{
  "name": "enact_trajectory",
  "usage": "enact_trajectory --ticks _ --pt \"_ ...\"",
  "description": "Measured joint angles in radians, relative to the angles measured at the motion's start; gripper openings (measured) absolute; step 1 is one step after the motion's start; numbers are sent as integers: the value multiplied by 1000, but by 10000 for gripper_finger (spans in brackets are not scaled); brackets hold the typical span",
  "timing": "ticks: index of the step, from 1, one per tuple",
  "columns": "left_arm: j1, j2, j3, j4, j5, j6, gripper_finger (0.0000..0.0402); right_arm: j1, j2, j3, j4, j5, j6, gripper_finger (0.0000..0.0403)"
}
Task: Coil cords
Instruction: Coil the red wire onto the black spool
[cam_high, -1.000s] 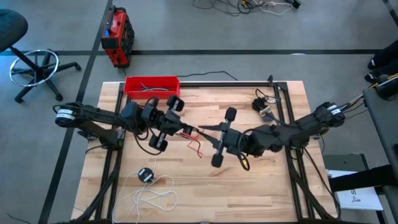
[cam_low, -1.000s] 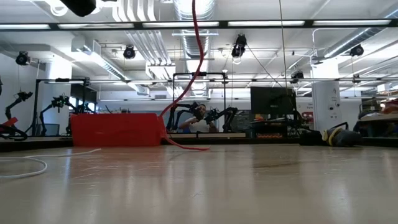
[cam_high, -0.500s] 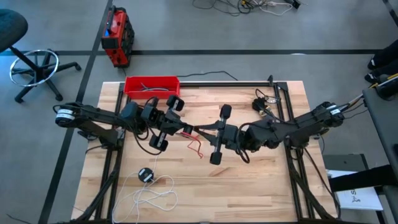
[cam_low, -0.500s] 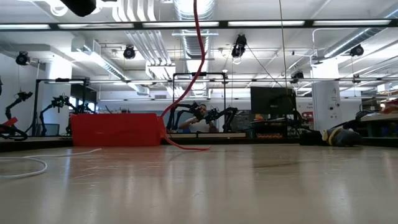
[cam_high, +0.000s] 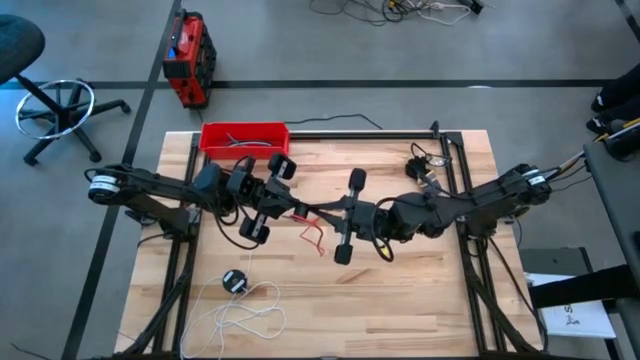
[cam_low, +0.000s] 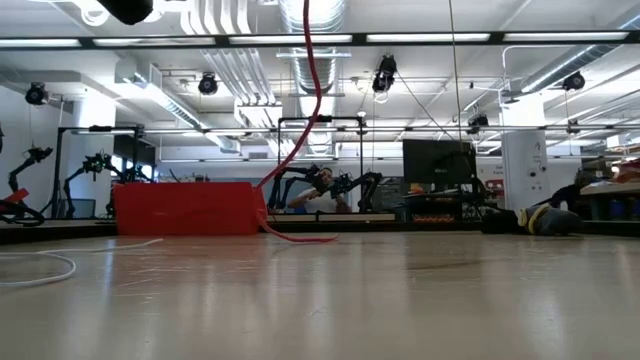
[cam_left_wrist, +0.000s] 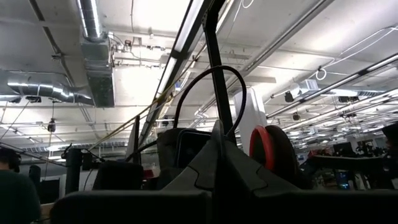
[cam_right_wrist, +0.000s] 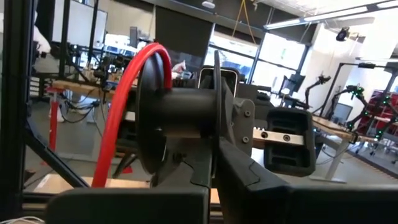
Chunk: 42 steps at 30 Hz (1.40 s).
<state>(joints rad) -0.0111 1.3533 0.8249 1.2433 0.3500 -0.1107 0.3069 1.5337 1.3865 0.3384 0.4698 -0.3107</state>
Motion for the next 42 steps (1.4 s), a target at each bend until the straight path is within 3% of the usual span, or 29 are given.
enact_trajectory --ticks 5,14,26,30,37,42 --pt "11 -21 -7 -60 -1 39 32 23 -49 0 -66 6 -3 2" --pt "51 -111 -41 -355 -15 104 75 89 -185 0 -209 30 13 1" --pt "-8 180 5 -219 -10 -13 131 76 -207 1 -216 269 -1 0" --pt "-12 253 44 -220 34 -35 156 74 -207 1 -227 354 -3 0" --pt "-26 361 107 -222 86 -77 195 59 -206 1 -230 371 -5 0" --pt "-27 371 109 -224 131 -91 210 59 -203 1 -234 370 -15 0"
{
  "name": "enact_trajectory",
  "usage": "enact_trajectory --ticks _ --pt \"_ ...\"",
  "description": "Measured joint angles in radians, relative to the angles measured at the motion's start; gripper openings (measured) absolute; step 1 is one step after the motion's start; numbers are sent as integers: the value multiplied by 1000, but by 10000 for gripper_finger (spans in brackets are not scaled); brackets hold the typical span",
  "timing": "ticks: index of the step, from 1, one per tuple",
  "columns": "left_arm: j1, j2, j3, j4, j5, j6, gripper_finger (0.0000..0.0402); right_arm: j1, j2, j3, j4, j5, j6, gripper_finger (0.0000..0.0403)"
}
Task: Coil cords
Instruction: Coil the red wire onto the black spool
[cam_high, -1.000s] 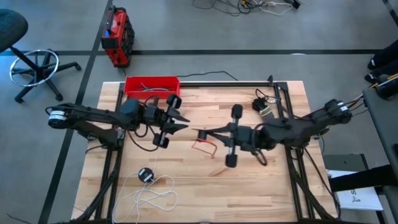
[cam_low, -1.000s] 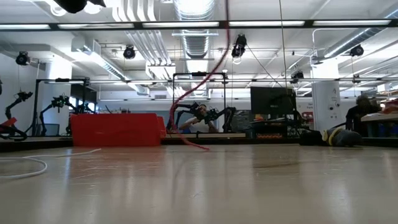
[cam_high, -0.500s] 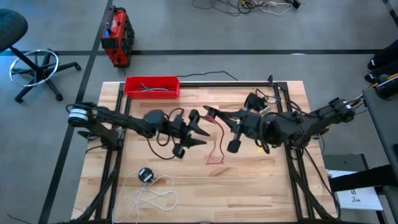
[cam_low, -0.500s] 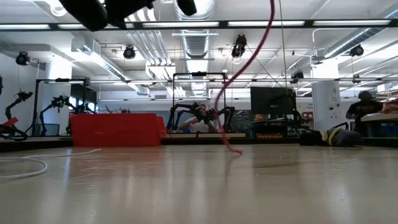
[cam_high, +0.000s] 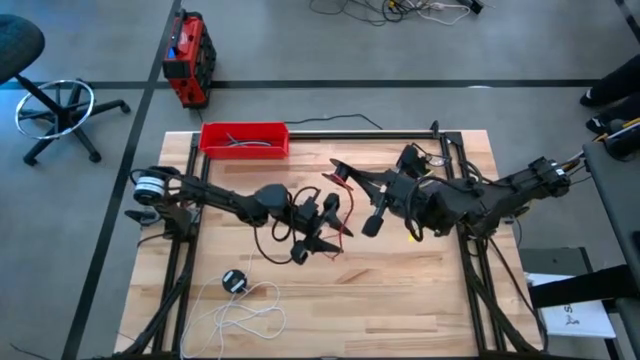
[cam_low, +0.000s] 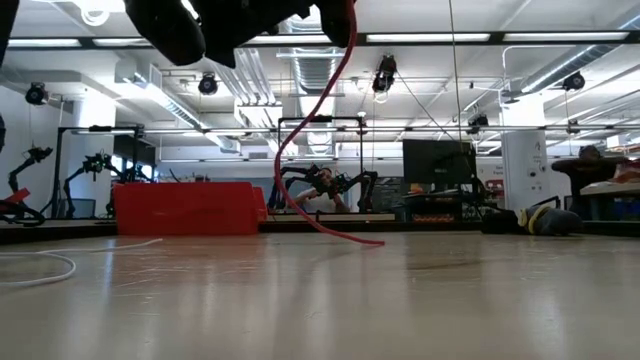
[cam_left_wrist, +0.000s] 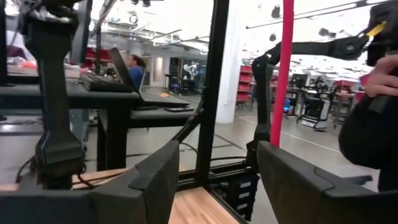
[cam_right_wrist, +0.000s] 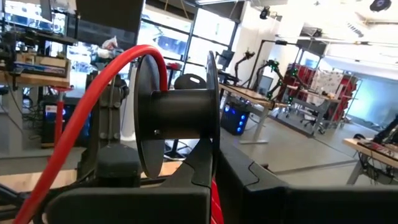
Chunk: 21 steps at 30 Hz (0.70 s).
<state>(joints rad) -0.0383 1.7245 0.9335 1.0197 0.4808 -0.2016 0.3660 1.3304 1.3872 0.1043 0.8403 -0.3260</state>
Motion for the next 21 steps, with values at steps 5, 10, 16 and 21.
enact_trajectory --ticks 5,10,16,21 --pt "14 -57 -14 -192 3 36 205 0 -2 0 -25 0 1 0" --pt "29 -186 -14 -544 -154 175 191 0 -14 -1 -52 0 20 0" --pt "16 -233 -16 -585 -117 199 180 0 -19 -1 -51 0 14 0" --pt "-7 -191 -18 -572 -14 189 179 0 -19 -1 -53 0 13 0"
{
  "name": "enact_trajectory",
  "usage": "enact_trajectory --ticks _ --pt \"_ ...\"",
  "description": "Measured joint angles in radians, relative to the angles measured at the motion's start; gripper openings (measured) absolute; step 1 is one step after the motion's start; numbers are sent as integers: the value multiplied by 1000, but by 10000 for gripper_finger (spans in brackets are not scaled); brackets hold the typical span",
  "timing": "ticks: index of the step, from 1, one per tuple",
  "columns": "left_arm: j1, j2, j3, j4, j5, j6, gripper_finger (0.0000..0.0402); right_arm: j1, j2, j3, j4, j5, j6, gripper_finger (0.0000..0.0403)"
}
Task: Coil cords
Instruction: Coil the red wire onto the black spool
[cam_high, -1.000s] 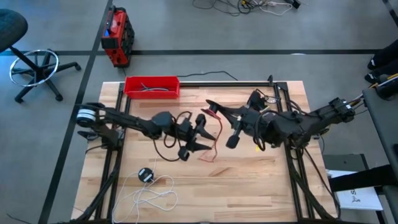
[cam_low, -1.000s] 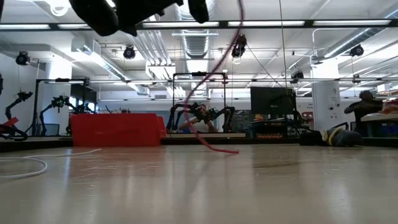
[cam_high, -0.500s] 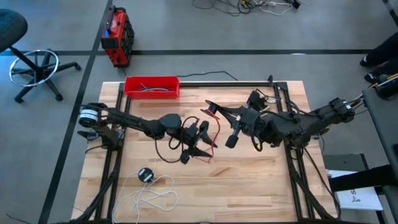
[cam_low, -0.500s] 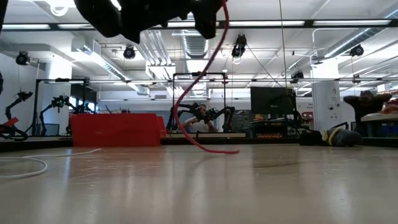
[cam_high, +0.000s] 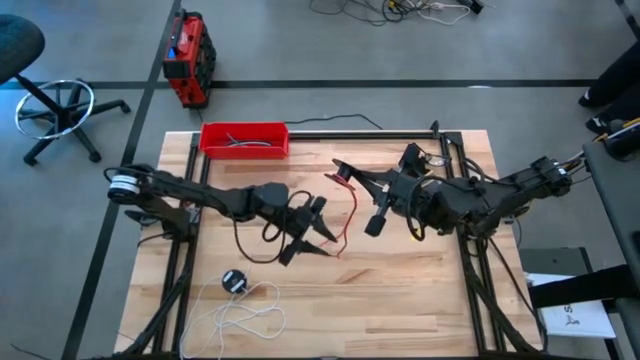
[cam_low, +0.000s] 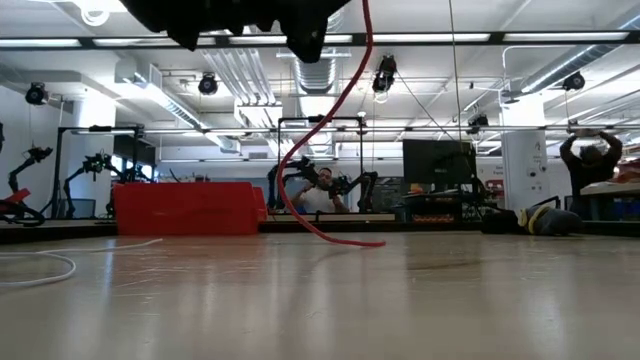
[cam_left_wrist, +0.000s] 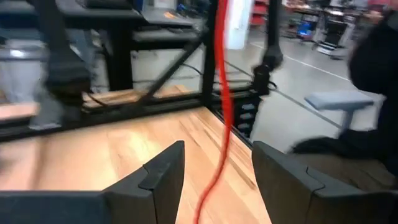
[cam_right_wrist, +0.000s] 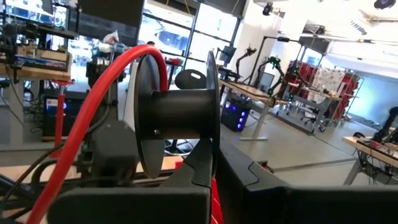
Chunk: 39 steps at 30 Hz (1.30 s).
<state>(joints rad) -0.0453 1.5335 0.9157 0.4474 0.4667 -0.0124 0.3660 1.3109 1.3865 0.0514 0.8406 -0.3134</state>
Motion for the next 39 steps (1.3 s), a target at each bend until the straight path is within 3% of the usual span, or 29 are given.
enact_trajectory --ticks 13,19,25,27,34,39 --pt "-6 139 0 268 -11 -131 182 0 0 0 -32 0 23 0" --pt "-13 147 0 282 -11 -135 133 0 1 0 -48 0 37 0" --pt "-19 147 7 309 -13 -132 38 0 1 0 -48 0 44 0" --pt "-19 147 10 310 -48 -132 11 -3 1 0 -46 0 60 0" --pt "-14 148 31 307 -246 -129 5 -50 1 0 -52 -91 216 0" --pt "-7 148 34 286 -323 -135 3 -55 2 -8 -66 -108 228 0"
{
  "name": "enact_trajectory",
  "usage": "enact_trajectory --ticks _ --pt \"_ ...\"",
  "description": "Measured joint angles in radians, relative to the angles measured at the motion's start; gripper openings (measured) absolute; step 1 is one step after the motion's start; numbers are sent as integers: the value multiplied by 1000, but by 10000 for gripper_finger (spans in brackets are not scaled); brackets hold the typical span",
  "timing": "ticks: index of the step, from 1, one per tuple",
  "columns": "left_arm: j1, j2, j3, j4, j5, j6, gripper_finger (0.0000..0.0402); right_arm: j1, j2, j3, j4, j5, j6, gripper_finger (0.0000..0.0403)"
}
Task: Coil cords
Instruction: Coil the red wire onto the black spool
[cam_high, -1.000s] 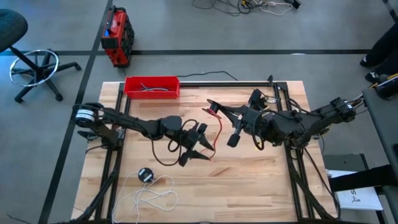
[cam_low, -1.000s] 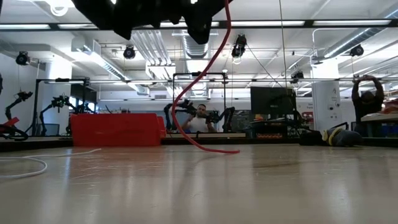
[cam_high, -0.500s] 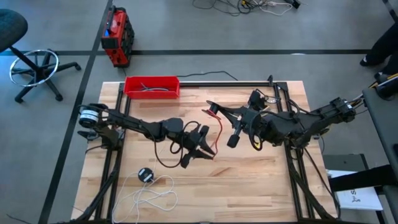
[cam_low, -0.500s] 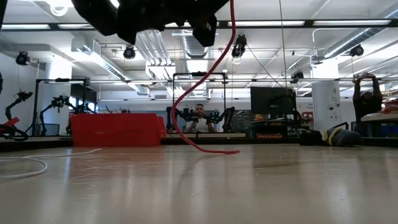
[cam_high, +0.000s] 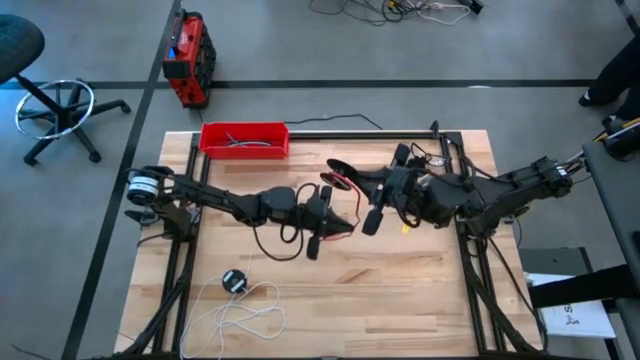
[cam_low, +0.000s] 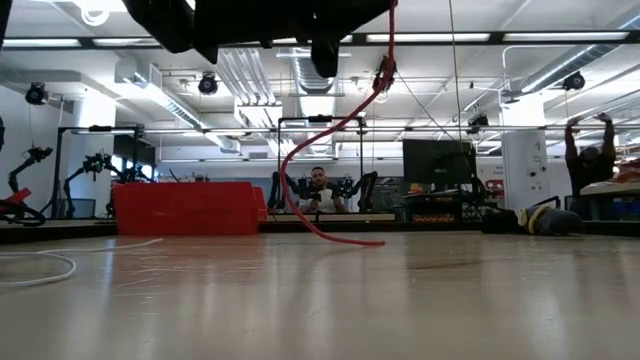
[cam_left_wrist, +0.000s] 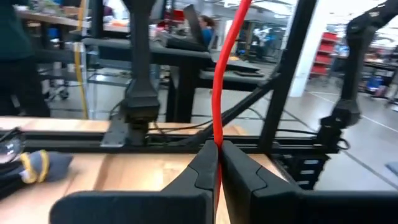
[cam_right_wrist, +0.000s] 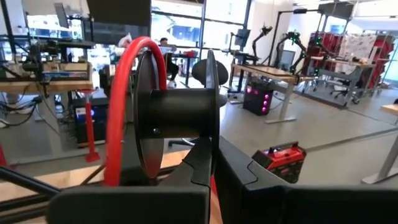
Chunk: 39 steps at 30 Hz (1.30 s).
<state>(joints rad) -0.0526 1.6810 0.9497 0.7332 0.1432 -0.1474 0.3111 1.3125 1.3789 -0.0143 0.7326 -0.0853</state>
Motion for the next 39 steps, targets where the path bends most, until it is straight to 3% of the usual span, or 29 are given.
enact_trajectory --ticks 9,17,20,26,34,39 --pt "51 -4 -1 -104 -174 -2 1 0 -2 0 2 -84 29 0" --pt "99 -36 -2 -233 -188 11 0 21 -7 0 -54 -87 33 0" --pt "109 -98 -2 -390 -217 43 0 37 -20 0 -144 -80 70 0" --pt "109 -283 -8 -678 -404 95 0 56 -42 0 -389 -51 194 0" --pt "109 -514 -32 -727 -448 113 0 55 3 -3 -647 28 386 0" --pt "93 -589 -32 -729 -377 109 1 55 60 -6 -685 75 433 0"
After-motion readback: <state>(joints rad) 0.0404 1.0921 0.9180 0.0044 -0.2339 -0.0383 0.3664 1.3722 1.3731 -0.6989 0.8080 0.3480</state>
